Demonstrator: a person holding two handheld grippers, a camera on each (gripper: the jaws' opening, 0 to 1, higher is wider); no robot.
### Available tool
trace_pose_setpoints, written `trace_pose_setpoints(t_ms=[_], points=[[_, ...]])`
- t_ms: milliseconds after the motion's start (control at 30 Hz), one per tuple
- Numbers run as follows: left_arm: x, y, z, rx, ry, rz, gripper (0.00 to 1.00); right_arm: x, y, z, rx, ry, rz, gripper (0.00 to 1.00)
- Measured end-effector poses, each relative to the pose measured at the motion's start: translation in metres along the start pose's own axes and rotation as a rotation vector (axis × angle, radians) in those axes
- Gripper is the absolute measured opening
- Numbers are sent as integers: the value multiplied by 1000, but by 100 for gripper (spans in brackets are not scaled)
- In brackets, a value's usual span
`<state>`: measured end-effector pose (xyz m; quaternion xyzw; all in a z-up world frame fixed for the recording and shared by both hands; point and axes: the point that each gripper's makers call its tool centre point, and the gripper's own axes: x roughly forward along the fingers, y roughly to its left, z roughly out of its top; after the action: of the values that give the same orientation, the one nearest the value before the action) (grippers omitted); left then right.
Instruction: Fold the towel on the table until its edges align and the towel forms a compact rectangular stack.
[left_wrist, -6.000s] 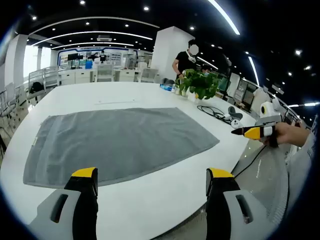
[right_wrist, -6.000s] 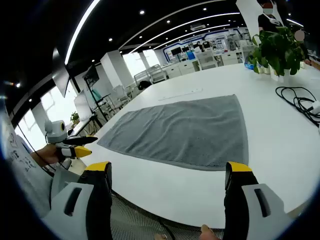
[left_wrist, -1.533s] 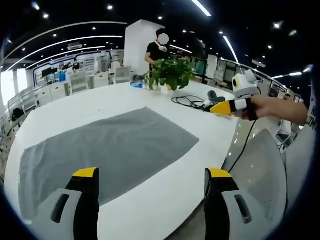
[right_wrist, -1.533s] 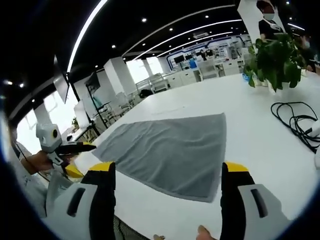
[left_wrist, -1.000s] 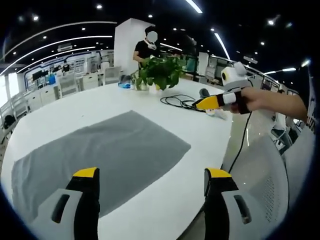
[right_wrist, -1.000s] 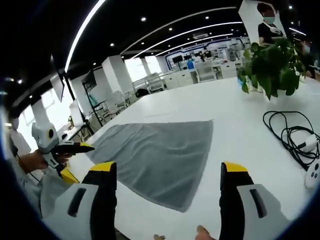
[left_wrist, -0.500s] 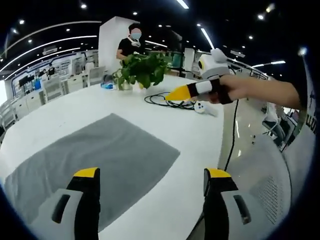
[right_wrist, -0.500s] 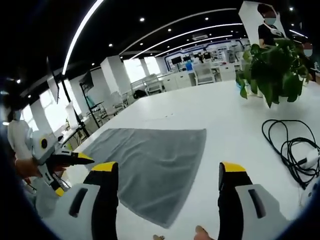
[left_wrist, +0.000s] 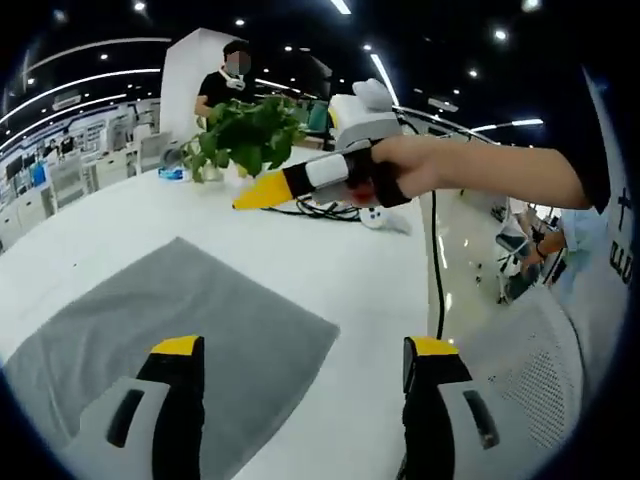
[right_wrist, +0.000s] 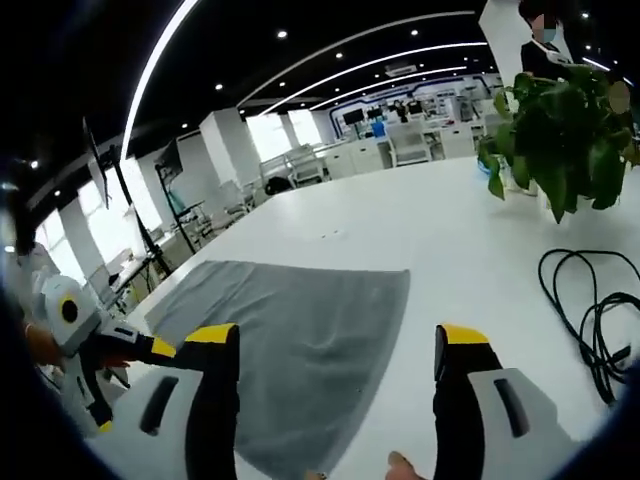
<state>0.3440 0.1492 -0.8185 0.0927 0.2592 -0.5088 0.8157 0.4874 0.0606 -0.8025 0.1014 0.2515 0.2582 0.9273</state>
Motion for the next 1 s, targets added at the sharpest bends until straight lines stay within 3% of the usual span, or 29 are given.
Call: trace_pose_setpoints(t_ms=[100, 300, 667, 800, 1000], points=[[15, -2, -8, 86, 65, -21, 80, 10, -8, 5, 5, -8, -12, 79], [38, -8, -18, 167, 95, -32, 71, 30, -17, 10, 14, -14, -12, 76], [73, -25, -14, 116, 48, -109, 50, 55, -31, 9, 25, -9, -46, 72], [82, -31, -19, 122, 56, -145, 33, 62, -33, 8, 26, -5, -57, 70], [92, -35, -31, 134, 93, -163, 32, 74, -35, 9, 28, -2, -62, 69]])
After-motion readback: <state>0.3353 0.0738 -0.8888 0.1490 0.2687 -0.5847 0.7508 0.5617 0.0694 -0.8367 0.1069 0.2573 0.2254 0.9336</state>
